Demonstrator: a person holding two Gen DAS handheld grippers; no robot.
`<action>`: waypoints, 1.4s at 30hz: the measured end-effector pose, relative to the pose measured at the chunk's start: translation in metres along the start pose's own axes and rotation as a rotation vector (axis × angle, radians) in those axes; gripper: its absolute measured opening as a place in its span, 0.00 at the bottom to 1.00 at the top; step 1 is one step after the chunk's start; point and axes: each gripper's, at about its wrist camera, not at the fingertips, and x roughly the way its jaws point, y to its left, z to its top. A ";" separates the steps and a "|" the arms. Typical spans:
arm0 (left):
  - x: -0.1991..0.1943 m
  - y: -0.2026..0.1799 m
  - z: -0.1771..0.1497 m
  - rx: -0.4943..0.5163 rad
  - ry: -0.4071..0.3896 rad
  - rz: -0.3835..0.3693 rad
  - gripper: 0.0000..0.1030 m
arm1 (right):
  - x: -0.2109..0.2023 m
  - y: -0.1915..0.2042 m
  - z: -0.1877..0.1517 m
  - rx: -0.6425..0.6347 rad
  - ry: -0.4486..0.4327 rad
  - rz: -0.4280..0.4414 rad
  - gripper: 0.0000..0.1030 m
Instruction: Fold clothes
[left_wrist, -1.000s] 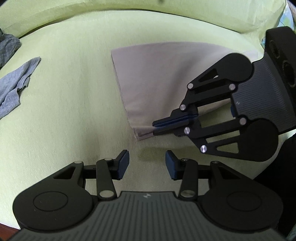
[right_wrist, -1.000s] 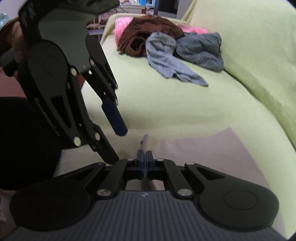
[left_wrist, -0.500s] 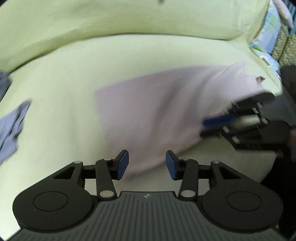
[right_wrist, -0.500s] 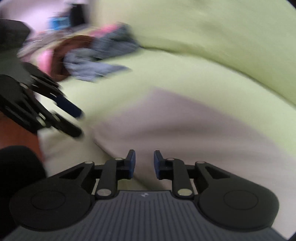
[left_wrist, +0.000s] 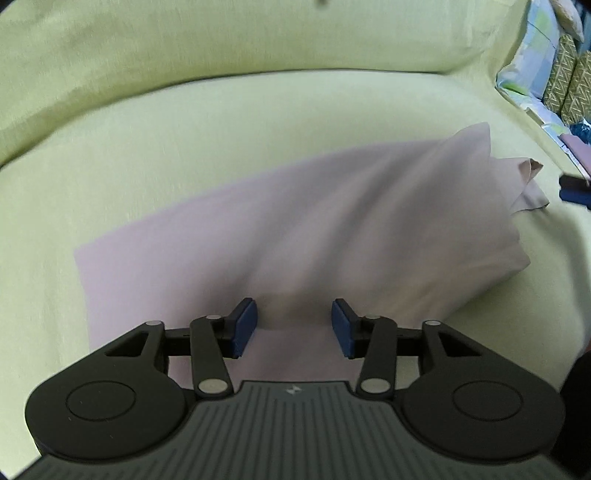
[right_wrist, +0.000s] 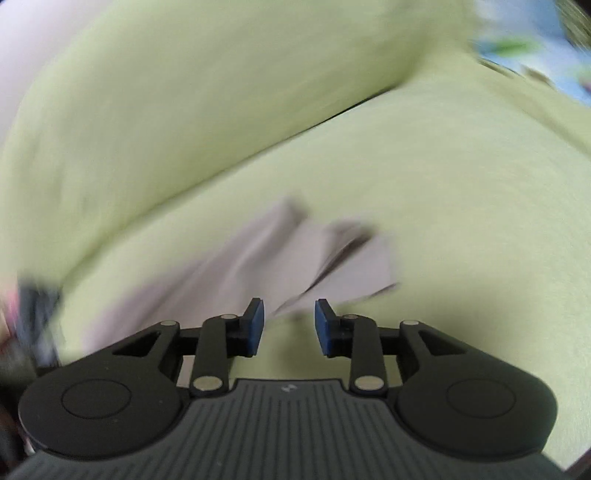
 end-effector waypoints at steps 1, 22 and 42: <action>0.001 -0.003 0.000 0.004 -0.003 0.005 0.52 | 0.002 -0.007 0.005 0.039 -0.004 0.015 0.26; 0.004 0.002 0.004 0.045 0.034 -0.010 0.56 | 0.033 -0.024 0.009 0.087 -0.019 -0.060 0.03; 0.004 0.000 0.006 0.071 0.035 -0.024 0.57 | 0.032 -0.042 0.013 -0.042 -0.083 0.000 0.05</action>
